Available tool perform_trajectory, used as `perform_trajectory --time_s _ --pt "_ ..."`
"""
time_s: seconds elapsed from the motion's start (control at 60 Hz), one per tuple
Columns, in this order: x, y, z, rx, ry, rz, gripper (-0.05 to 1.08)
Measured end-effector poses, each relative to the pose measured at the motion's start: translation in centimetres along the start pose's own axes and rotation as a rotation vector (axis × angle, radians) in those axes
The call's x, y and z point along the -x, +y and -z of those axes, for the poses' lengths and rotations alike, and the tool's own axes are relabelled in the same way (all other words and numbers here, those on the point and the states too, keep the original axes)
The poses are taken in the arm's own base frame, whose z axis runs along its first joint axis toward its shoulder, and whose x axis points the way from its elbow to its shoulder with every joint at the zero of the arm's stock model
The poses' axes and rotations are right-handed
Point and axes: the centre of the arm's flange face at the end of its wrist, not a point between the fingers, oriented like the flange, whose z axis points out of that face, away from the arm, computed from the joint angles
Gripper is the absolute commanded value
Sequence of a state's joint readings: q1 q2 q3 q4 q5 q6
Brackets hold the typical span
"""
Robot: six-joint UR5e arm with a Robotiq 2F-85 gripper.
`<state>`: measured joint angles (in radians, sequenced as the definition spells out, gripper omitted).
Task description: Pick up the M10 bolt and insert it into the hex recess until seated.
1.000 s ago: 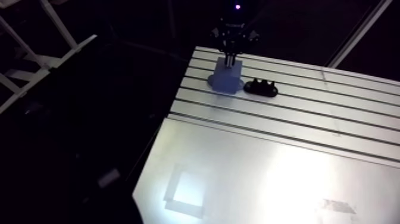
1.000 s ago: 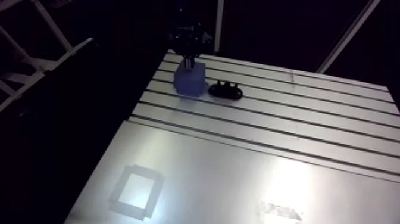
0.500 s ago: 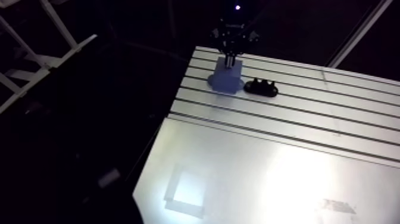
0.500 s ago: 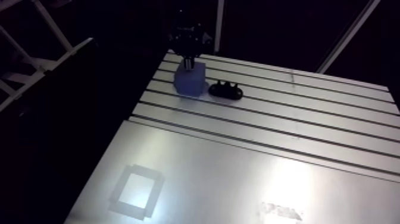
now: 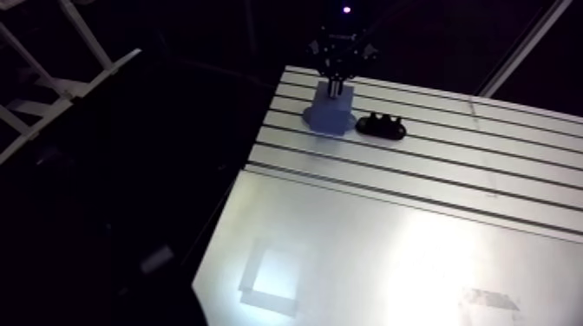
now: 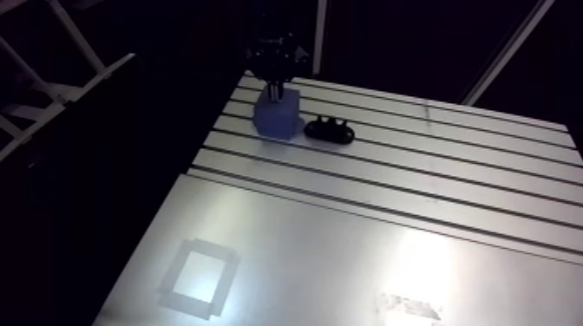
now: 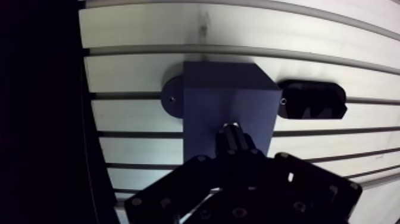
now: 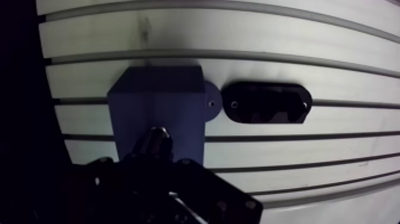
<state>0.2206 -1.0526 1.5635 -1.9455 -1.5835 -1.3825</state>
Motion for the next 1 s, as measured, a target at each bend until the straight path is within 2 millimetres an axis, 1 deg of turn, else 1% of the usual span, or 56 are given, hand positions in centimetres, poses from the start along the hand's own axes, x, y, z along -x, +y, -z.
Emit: perform_trajectory --time_s 0.333,0.783,0.867,0.883,0.95,0.967,1.0 --pt "0.2 -0.2 0.9 -0.003 0.012 0.004 1.07" --pt "1.2 -0.3 3.6 -0.006 0.050 0.009 1.07" --pt "1.4 -0.3 4.2 -0.008 0.058 0.009 1.05" --pt "1.4 -0.3 4.3 -0.008 0.060 0.009 1.00" --pt "1.6 -0.2 4.8 -0.010 0.067 0.009 0.99" --pt "1.6 -0.2 4.9 -0.010 0.068 0.009 0.95" --pt "1.6 -0.2 5.1 -0.010 0.069 0.009 0.95"
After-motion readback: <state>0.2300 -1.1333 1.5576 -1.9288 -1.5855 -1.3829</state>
